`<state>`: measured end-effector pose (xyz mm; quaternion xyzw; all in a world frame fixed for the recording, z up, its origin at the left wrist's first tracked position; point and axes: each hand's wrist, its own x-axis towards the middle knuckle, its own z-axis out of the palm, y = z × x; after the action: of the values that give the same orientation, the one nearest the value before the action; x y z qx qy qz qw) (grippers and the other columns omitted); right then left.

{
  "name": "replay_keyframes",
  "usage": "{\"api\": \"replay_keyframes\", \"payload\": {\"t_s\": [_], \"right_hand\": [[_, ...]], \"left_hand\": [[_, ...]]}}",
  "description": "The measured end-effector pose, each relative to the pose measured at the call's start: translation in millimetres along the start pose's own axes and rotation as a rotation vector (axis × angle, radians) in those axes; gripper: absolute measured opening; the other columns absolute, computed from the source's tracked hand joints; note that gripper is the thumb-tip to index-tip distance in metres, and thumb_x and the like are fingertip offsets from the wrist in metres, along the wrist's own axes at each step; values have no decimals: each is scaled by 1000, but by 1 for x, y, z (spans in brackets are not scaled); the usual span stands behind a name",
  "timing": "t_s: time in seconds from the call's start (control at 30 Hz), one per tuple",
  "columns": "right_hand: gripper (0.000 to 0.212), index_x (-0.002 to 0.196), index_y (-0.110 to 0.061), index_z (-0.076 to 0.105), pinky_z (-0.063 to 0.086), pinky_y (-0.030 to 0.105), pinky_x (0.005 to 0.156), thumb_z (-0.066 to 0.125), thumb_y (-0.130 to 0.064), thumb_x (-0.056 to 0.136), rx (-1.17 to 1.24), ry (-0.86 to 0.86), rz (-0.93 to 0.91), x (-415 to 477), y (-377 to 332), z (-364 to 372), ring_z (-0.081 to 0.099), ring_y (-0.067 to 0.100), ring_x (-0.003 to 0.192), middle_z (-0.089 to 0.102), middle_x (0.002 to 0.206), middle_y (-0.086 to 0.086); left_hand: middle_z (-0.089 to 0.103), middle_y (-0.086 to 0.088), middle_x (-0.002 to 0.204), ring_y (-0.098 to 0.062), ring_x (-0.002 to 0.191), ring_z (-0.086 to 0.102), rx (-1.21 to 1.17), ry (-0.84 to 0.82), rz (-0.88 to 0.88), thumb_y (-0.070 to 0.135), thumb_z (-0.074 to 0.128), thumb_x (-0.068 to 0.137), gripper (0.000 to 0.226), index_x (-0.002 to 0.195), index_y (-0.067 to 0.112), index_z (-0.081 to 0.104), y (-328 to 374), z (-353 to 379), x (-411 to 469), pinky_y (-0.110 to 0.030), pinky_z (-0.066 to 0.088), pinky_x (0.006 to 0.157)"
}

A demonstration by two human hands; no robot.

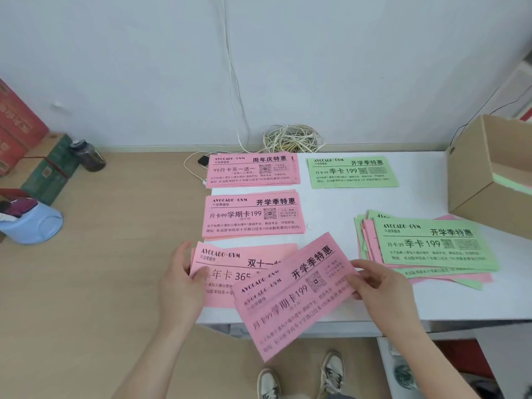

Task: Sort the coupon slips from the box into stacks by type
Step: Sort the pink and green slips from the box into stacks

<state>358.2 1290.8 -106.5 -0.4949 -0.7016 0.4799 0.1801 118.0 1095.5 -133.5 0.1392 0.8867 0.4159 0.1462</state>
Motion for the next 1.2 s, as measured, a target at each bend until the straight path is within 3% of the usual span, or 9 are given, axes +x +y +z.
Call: {"api": "replay_keyframes", "payload": {"t_s": [0.1, 0.4, 0.53, 0.67, 0.77, 0.83, 0.9, 1.03, 1.2], "right_hand": [[25, 77, -28, 69, 57, 20, 58, 66, -6, 88, 97, 49, 11, 8, -3, -5, 62, 8, 51, 71, 65, -7], [13, 80, -15, 69, 56, 22, 54, 65, -6, 88, 240, 116, 71, 26, -4, -9, 64, 13, 51, 71, 62, 3], [3, 86, -8, 70, 54, 23, 51, 67, -7, 87, 370, 105, 108, 32, -3, -18, 65, 18, 56, 72, 65, 6], [8, 88, -1, 70, 52, 19, 48, 68, -8, 86, 545, 90, 153, 37, -8, -26, 65, 16, 54, 72, 68, 11], [15, 87, 0, 69, 49, 23, 45, 69, -14, 86, 597, 22, 169, 44, -13, -36, 64, 28, 58, 72, 76, 19], [20, 83, -5, 69, 48, 27, 48, 65, -25, 88, 473, -11, 118, 51, -16, -46, 66, 30, 59, 73, 75, 14], [24, 82, -19, 70, 48, 30, 61, 55, -34, 94, 94, -4, -54, 64, -11, -60, 68, 28, 75, 74, 80, 2], [43, 135, -30, 51, 32, 38, 108, 52, -42, 94, -701, -162, -293, 94, 14, -79, 28, 24, 139, 44, 146, -6], [56, 144, -43, 25, 30, 43, 107, 48, -45, 93, -888, -303, -315, 103, 23, -80, 9, 16, 144, 13, 157, -14]], "left_hand": [[65, 4, 101, -18, 90, 59, -26, 10, 19, 3, 54, 90, 49, 132, 26, 46, 1, 6, -2, -28, 40, 65], [49, -8, 128, -29, 115, 46, 120, 28, 63, 1, 54, 87, 53, 137, 15, 39, 2, 19, -4, -40, 40, 90], [51, -8, 123, -27, 113, 45, 234, 122, 230, 15, 62, 87, 45, 131, 14, 48, 25, 14, -19, -38, 38, 92], [63, 19, 106, 4, 93, 60, -152, -250, 60, 54, 63, 78, 51, 123, 38, 47, 82, 26, -41, -28, 49, 80], [72, 13, 97, -2, 89, 68, -390, -252, -42, 20, 76, 79, 37, 111, 29, 58, 107, 49, -52, -26, 53, 74], [73, 13, 92, -2, 84, 69, -395, -153, -53, 6, 72, 80, 31, 103, 25, 63, 116, 57, -54, -22, 54, 69], [74, 13, 87, -3, 79, 69, -372, -92, -60, 4, 71, 81, 26, 99, 23, 66, 120, 60, -53, -19, 52, 64], [75, 6, 85, -13, 78, 71, -368, -37, -111, 6, 68, 85, 18, 98, 19, 69, 122, 62, -42, -31, 56, 64], [74, 4, 92, -20, 86, 71, -335, -18, -137, 8, 62, 89, 20, 100, 24, 68, 122, 65, -27, -45, 58, 71]]}}
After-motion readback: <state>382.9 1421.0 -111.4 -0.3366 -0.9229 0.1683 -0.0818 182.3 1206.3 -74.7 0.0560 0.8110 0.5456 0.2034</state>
